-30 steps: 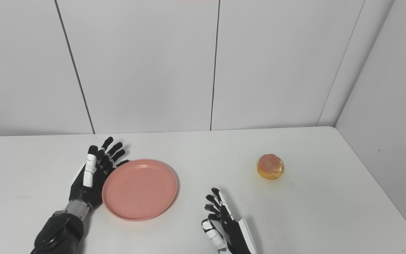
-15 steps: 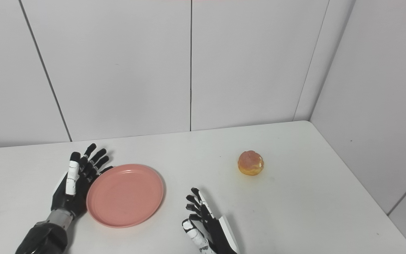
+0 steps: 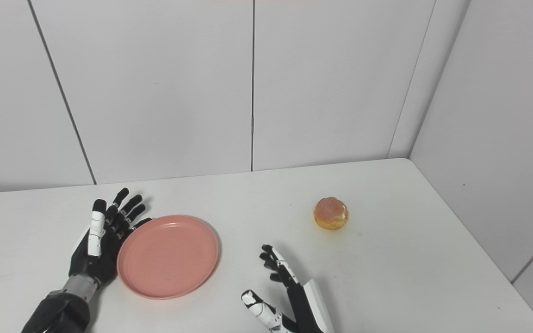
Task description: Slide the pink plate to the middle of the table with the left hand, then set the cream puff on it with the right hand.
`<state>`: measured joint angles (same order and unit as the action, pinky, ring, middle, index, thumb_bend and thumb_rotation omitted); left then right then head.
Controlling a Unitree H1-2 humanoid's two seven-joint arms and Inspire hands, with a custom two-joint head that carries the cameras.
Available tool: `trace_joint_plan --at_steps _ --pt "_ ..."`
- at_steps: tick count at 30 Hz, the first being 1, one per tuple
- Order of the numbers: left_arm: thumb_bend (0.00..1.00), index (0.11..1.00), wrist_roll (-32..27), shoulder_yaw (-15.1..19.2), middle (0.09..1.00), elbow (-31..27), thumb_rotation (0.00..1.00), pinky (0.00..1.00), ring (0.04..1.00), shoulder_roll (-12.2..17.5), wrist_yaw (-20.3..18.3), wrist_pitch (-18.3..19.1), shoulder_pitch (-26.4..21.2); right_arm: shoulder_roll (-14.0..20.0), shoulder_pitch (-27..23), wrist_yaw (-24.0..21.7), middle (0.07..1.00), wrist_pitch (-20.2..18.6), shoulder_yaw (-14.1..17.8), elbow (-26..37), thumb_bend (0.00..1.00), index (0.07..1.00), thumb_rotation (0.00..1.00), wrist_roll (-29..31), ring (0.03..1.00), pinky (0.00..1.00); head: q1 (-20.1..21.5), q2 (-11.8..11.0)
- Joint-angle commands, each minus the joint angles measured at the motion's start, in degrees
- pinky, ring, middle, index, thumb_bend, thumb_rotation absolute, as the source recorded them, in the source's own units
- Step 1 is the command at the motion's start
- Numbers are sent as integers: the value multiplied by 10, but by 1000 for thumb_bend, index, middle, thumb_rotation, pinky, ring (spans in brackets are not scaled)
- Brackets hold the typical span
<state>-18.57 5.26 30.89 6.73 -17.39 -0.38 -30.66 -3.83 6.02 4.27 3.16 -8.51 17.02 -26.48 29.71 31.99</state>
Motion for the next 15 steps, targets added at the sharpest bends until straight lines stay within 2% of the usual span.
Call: trace_joint_plan --at_steps 1,2,4,6,8,9,11,15 --pt "971 985 -2 1 938 10 890 845 947 0 -6 9 -6 -1 -20 -4 847 -22 3 54 857 901 778 -24 816 766 0 0" --pt "966 986 -3 2 936 11 889 847 948 -1 -6 9 -7 2 -25 -10 848 -35 6 69 880 902 689 -31 809 744 1 -1" --pt "964 987 -2 3 935 13 889 850 949 -2 -6 10 -7 7 -35 -22 849 -56 10 92 889 903 651 -40 808 736 1 -1" --pt "960 986 -1 3 933 14 890 833 945 -2 -6 10 -8 12 -42 -31 869 -69 12 106 902 912 547 -49 817 717 2 -2" --pt "959 986 0 3 933 19 890 829 944 -2 -5 7 -9 23 -57 -44 872 -84 17 123 904 914 527 -60 819 713 2 -2" --pt "972 978 0 4 922 24 883 829 938 -3 -5 5 -10 33 -69 -53 888 -93 22 134 913 921 409 -67 835 724 3 -3" --pt "978 977 1 4 914 29 880 840 938 -4 -4 2 -11 49 -91 -69 902 -110 32 149 927 923 294 -72 850 741 3 -4" --pt "989 973 4 6 907 33 872 845 933 -7 2 1 -11 80 -128 -97 914 -132 48 164 956 914 196 -73 846 733 0 -7"
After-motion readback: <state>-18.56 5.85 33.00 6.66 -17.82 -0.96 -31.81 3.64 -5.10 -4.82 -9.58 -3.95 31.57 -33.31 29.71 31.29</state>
